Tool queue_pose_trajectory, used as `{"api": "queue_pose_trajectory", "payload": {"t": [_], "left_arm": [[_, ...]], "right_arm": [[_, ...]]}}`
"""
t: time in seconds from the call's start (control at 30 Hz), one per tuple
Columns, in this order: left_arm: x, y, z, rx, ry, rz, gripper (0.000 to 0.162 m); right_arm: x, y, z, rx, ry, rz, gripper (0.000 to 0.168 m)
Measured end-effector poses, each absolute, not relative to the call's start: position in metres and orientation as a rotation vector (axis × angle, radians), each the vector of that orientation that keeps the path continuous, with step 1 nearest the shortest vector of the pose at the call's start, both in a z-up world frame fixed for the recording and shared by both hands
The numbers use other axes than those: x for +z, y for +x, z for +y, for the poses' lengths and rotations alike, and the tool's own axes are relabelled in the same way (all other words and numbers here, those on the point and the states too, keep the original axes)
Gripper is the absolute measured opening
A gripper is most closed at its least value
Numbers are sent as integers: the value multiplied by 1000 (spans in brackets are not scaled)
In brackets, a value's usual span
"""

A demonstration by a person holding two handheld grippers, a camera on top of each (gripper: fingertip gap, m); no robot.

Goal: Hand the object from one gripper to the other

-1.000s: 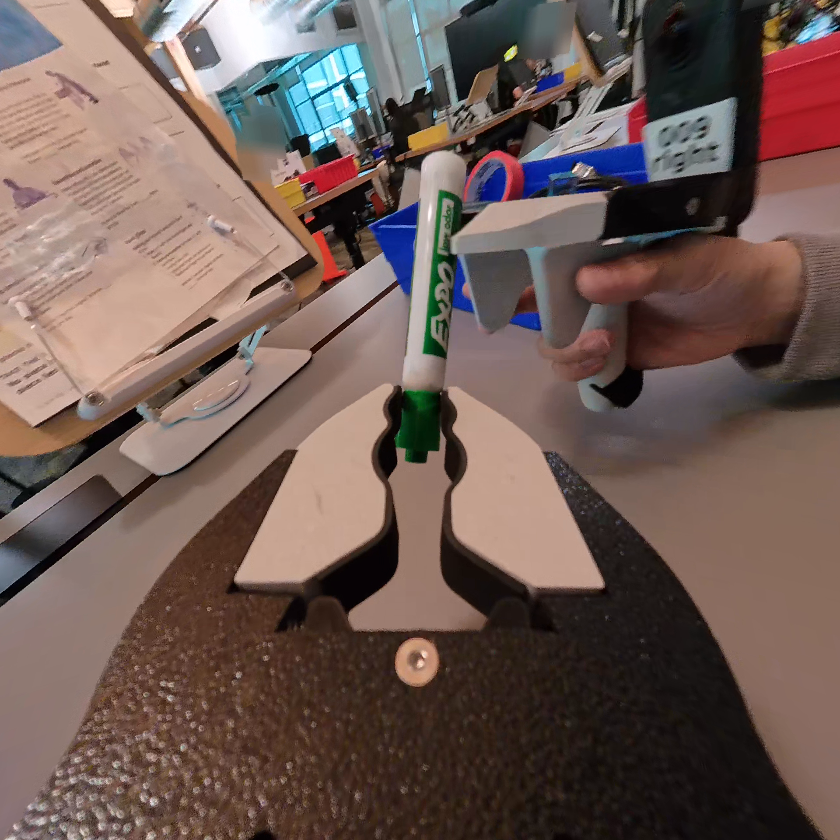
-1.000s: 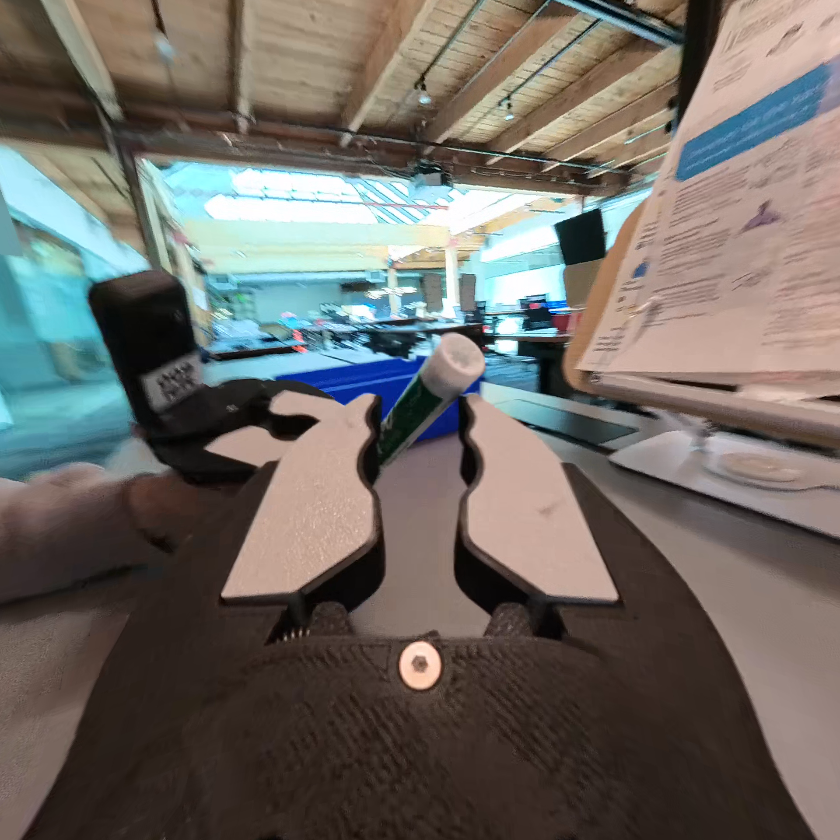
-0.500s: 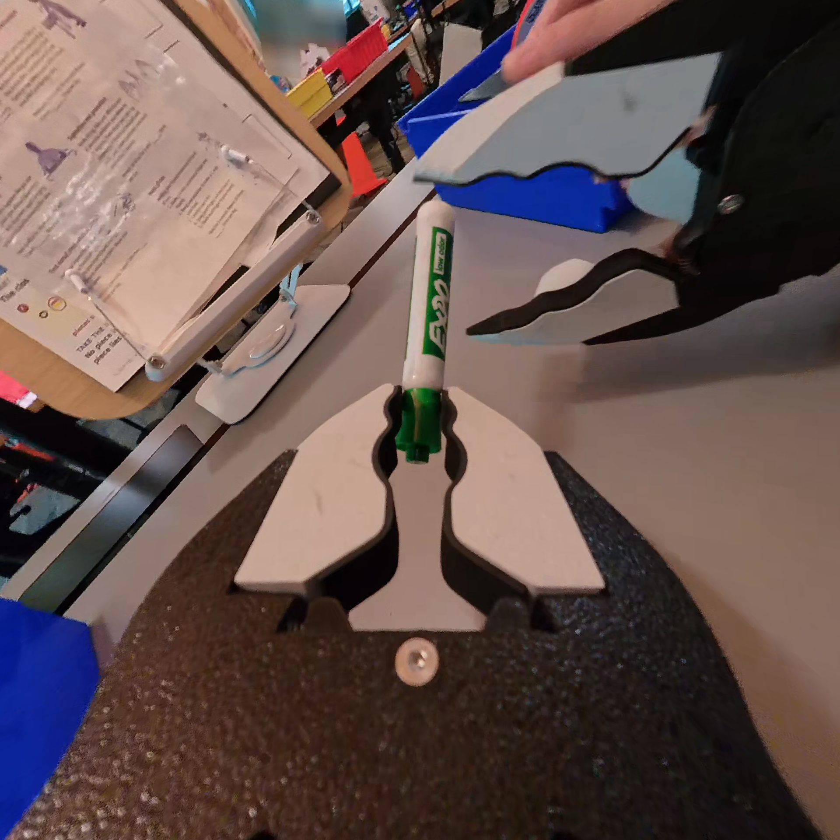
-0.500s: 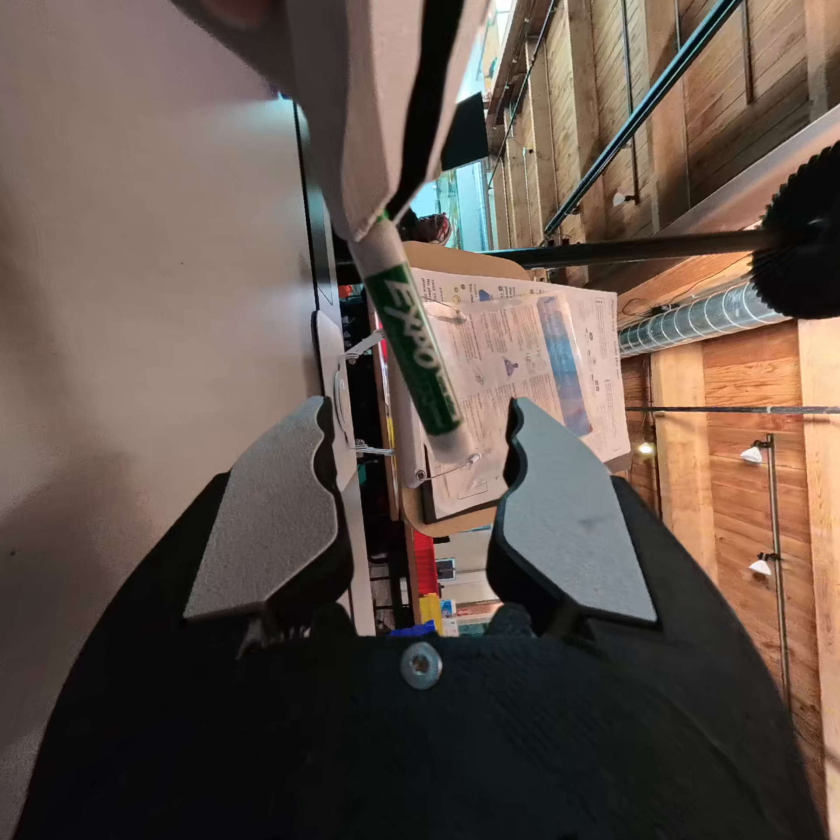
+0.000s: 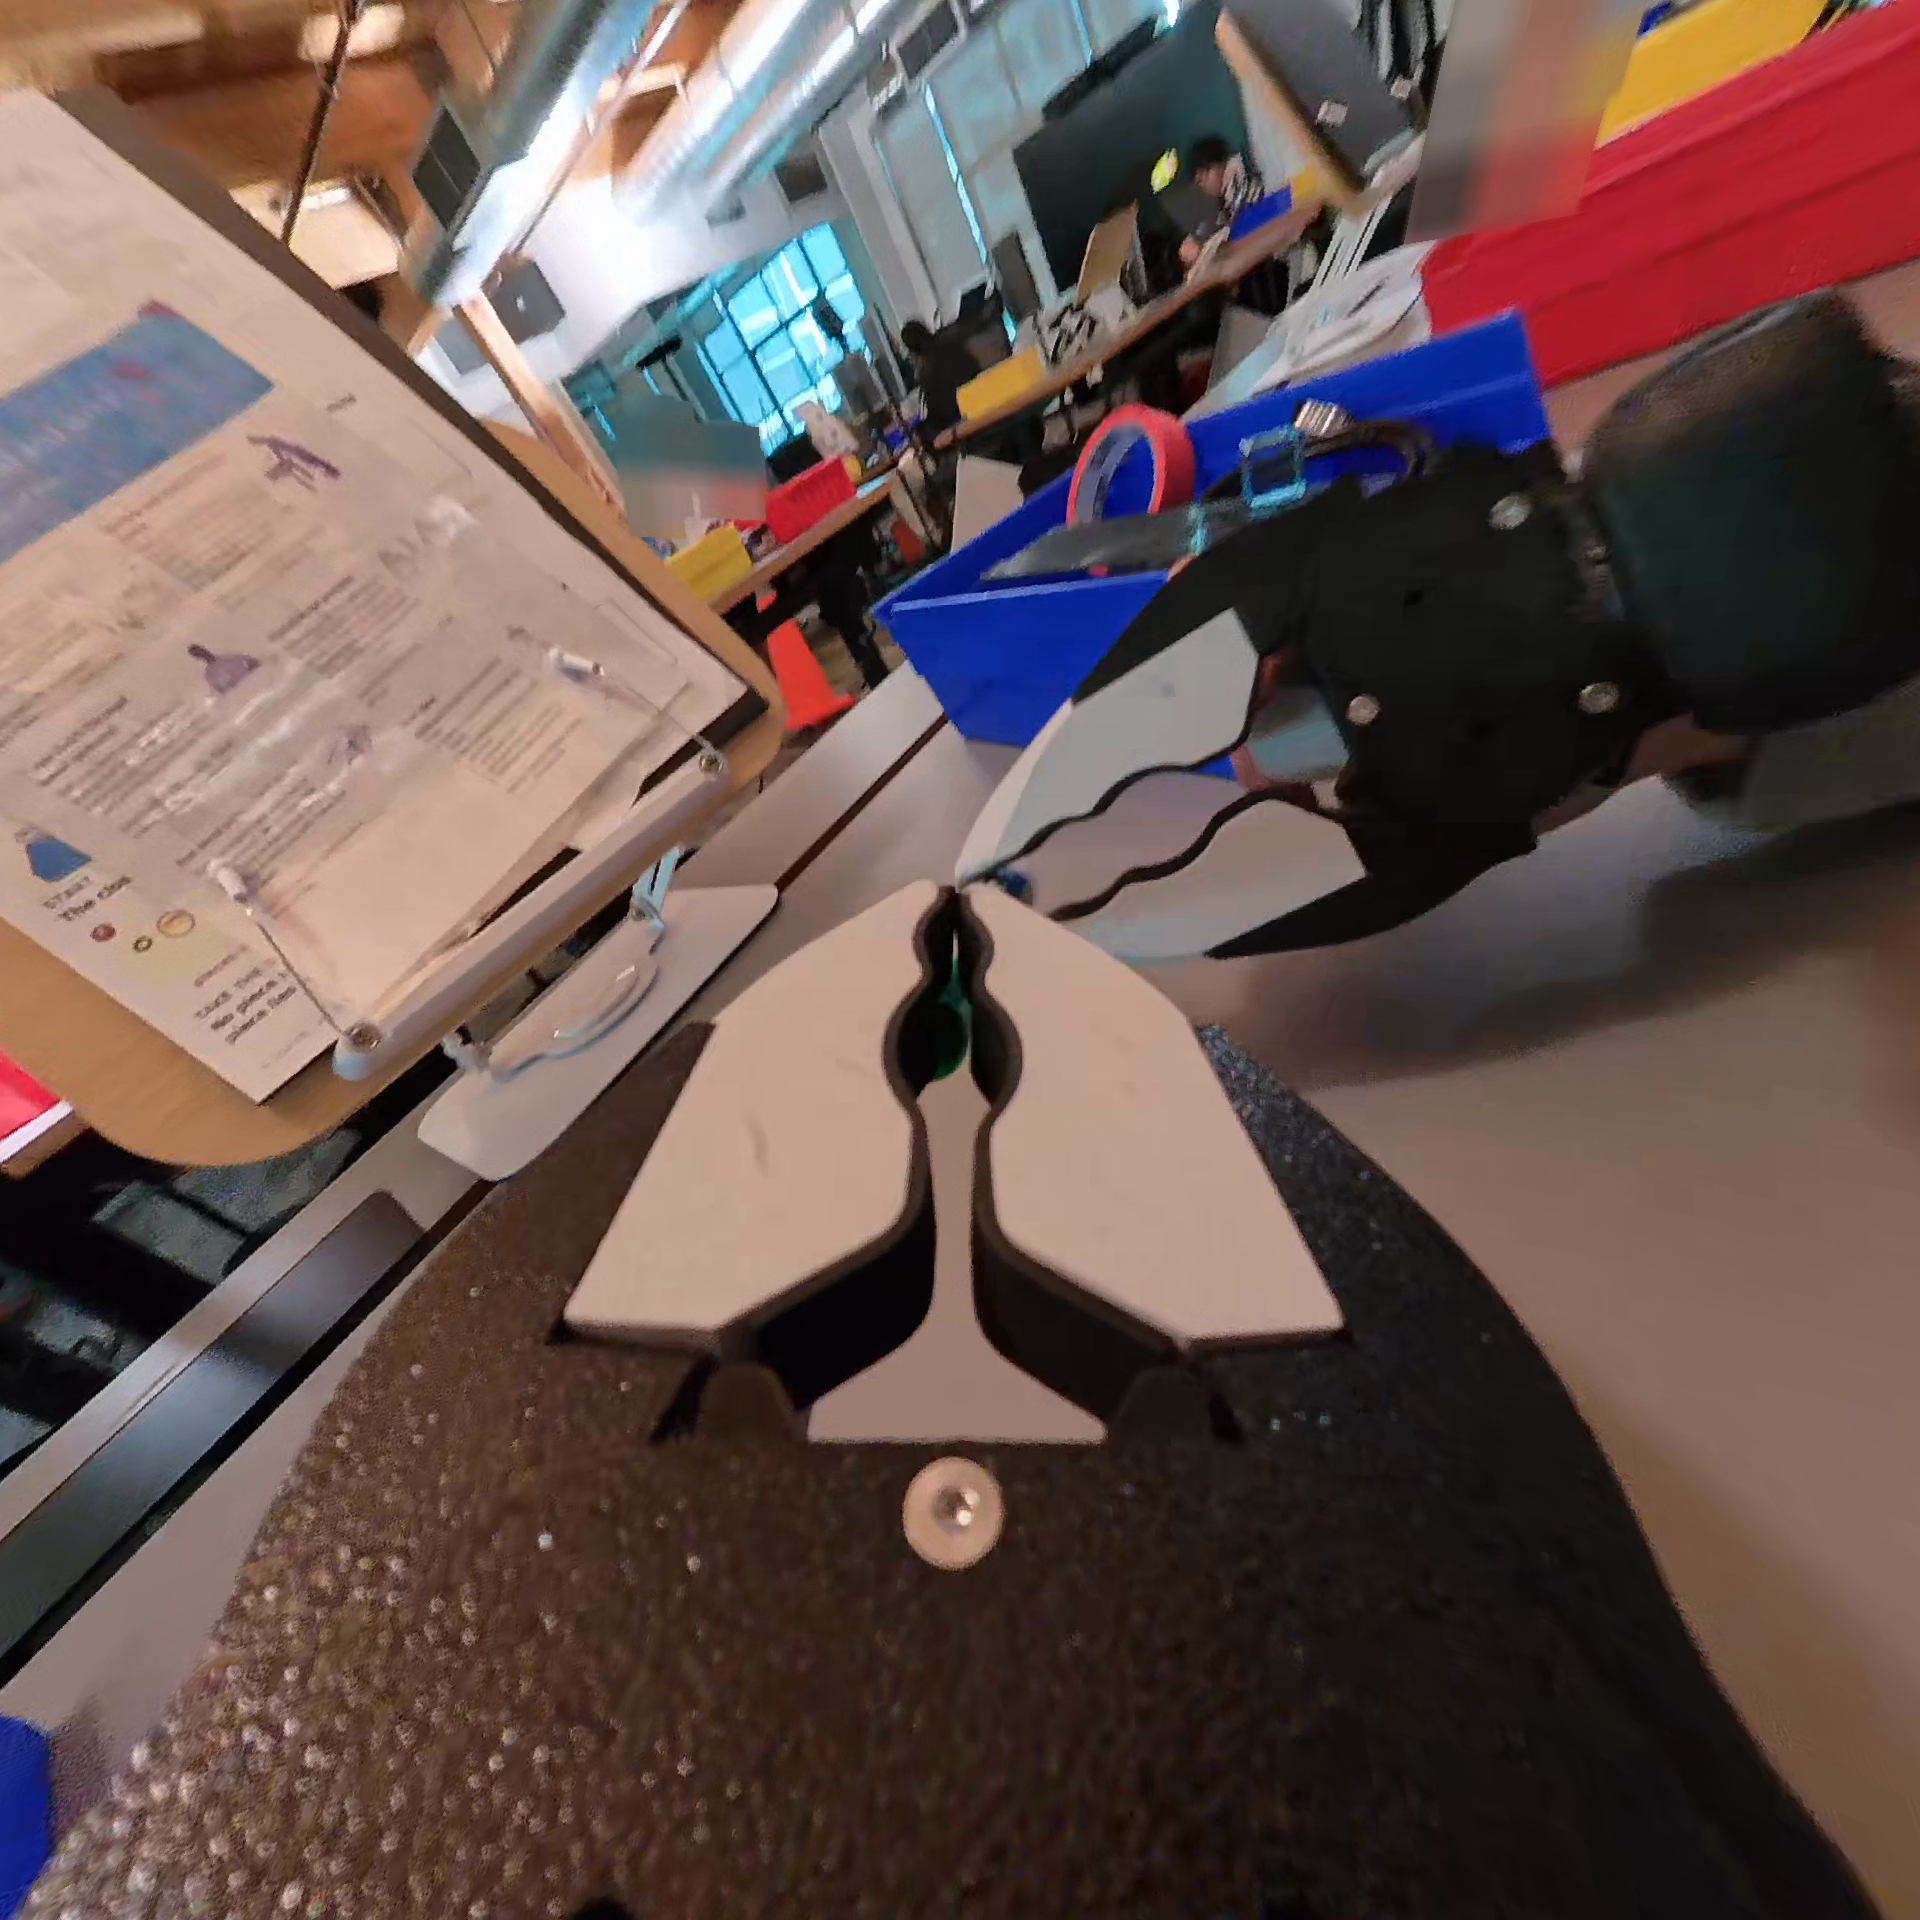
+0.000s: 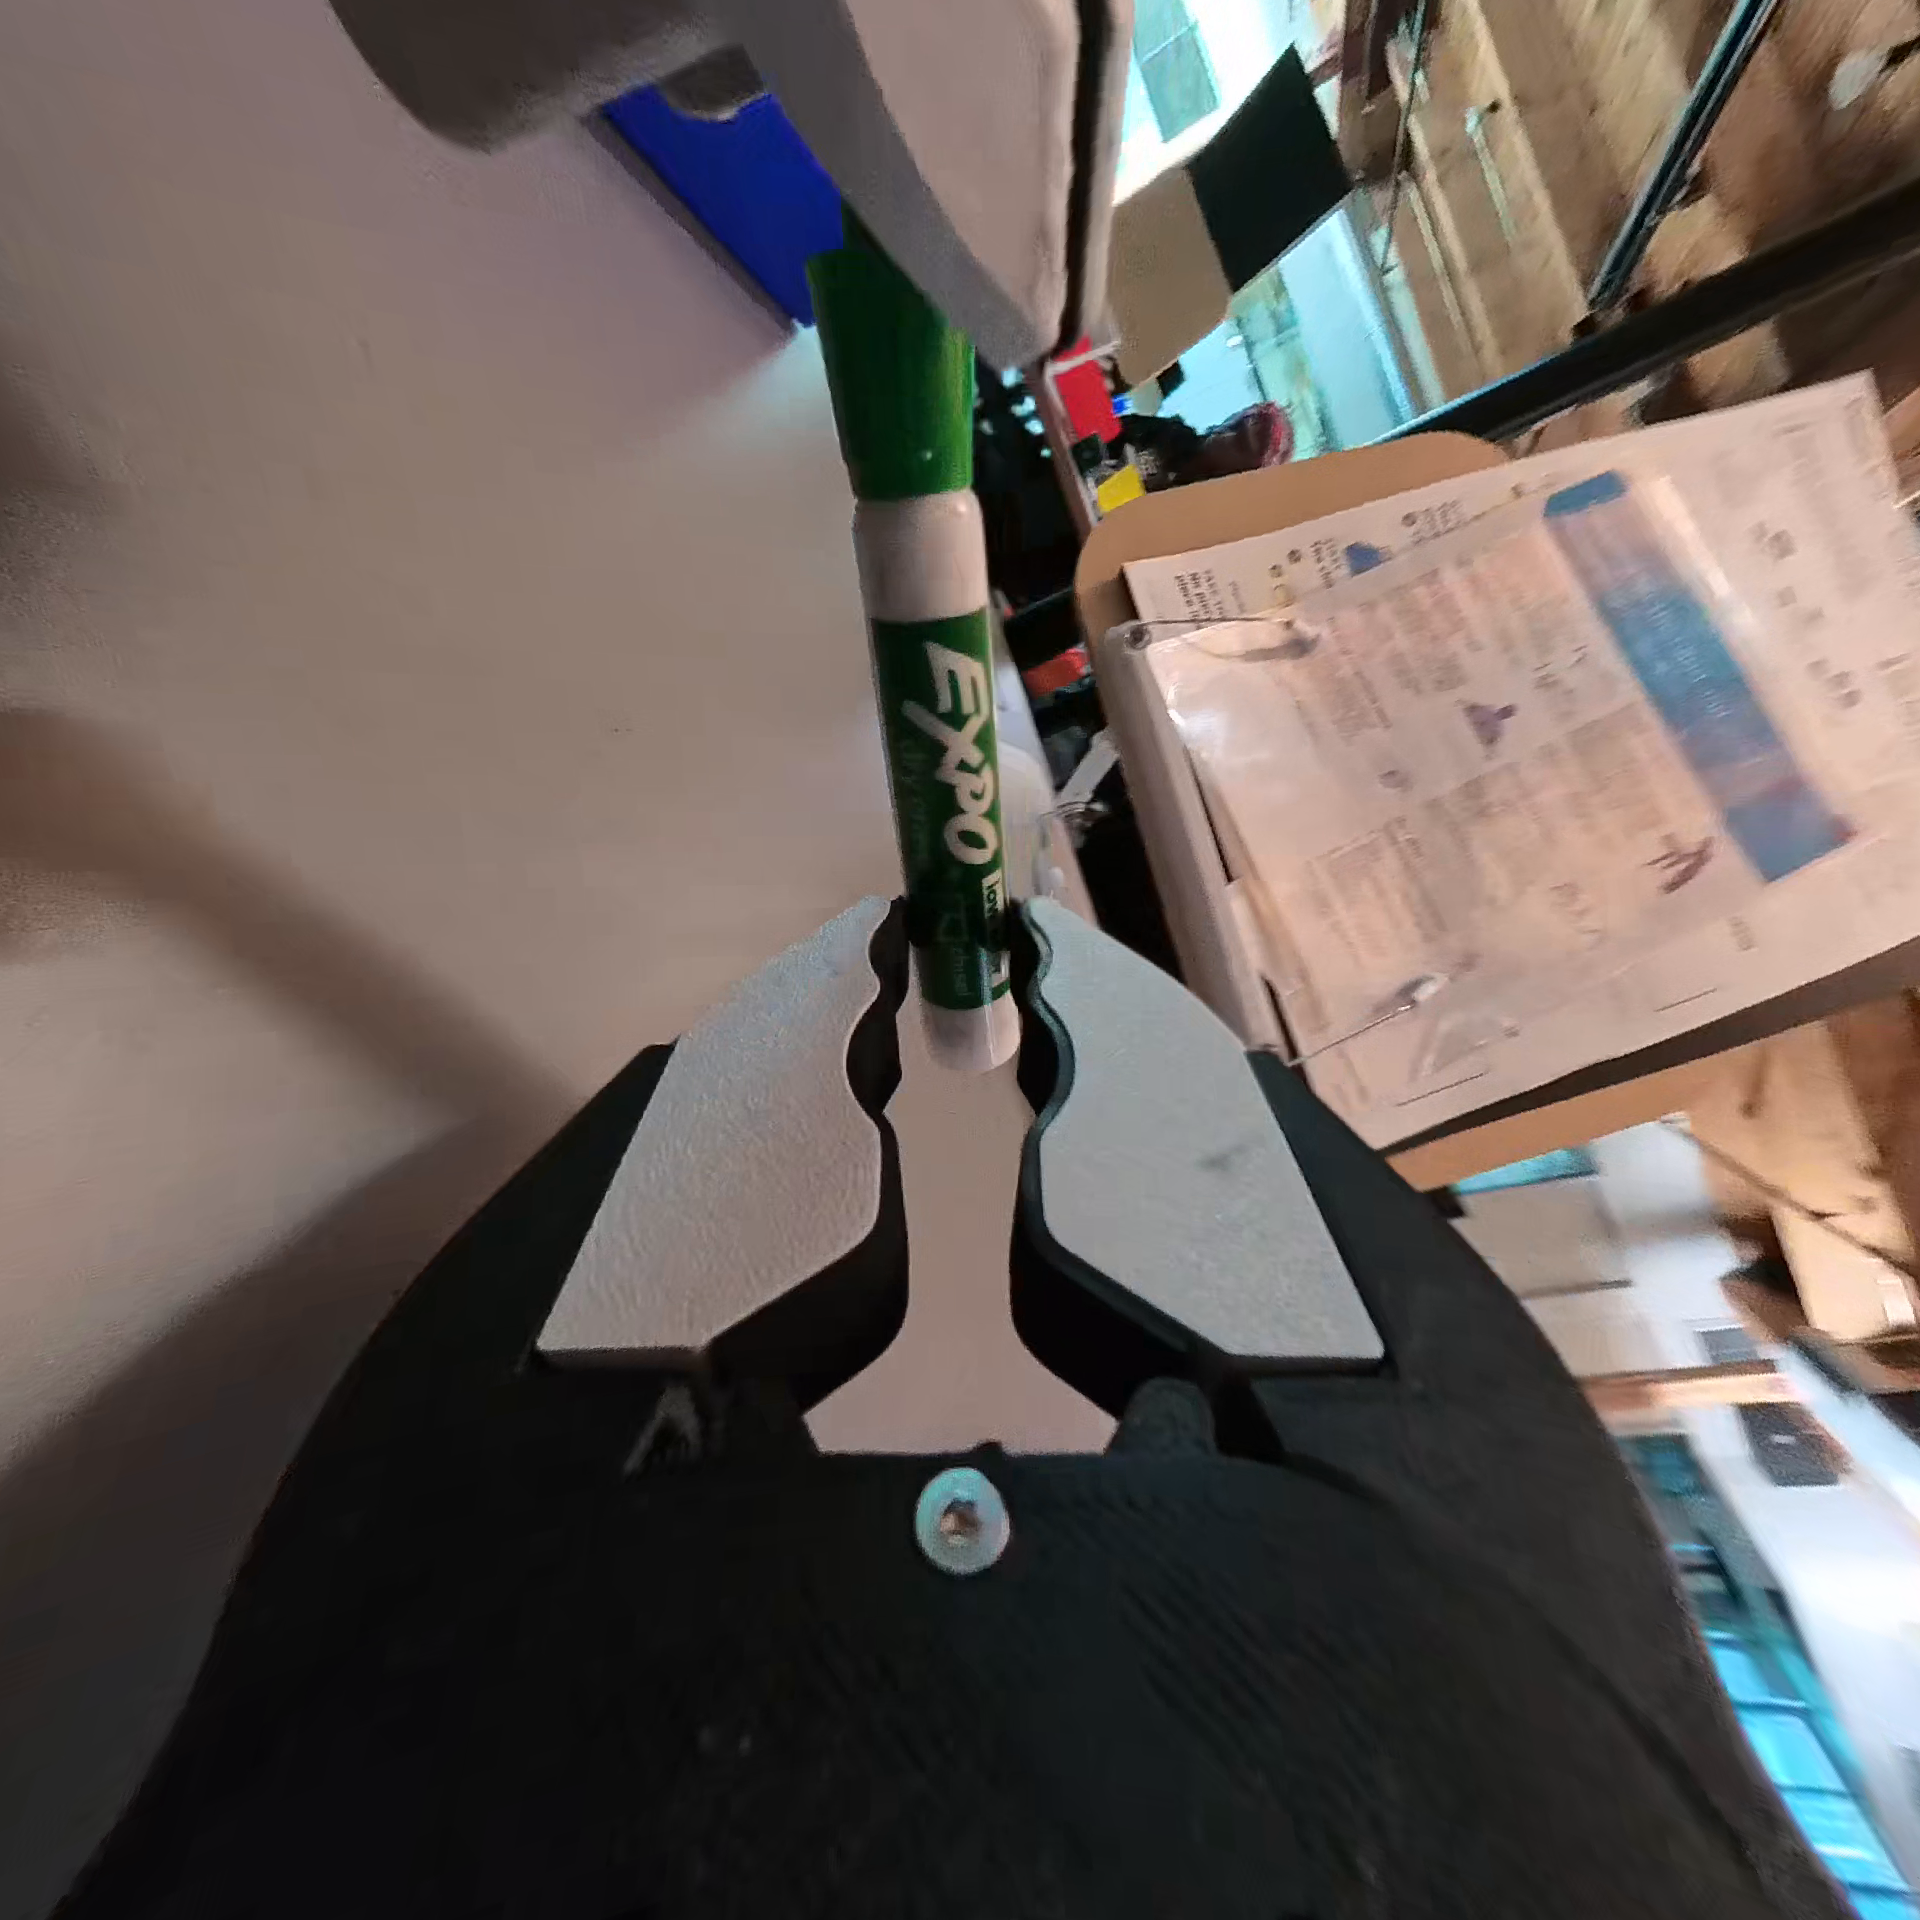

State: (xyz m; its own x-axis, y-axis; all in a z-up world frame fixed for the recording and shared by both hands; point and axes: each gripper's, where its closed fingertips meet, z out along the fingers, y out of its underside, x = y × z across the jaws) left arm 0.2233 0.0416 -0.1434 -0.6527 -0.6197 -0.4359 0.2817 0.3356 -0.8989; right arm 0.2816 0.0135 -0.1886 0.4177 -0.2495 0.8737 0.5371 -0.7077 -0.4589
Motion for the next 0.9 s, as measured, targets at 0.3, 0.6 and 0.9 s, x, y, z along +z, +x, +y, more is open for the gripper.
{"api": "queue_pose_trajectory", "payload": {"t": [0.3, 0.6, 0.9], "left_arm": [[-135, 219, 36, -1672, -342, 1758, 44], [-132, 198, 23, -1871, -256, 1842, 18], [-105, 232, 71, -2145, -815, 1454, 18]], "right_arm": [[-180, 241, 32, -538, -1800, -15, 18], [-169, 204, 45, -167, -1688, -51, 19], [-179, 231, 56, -732, -1730, -23, 47]]}}
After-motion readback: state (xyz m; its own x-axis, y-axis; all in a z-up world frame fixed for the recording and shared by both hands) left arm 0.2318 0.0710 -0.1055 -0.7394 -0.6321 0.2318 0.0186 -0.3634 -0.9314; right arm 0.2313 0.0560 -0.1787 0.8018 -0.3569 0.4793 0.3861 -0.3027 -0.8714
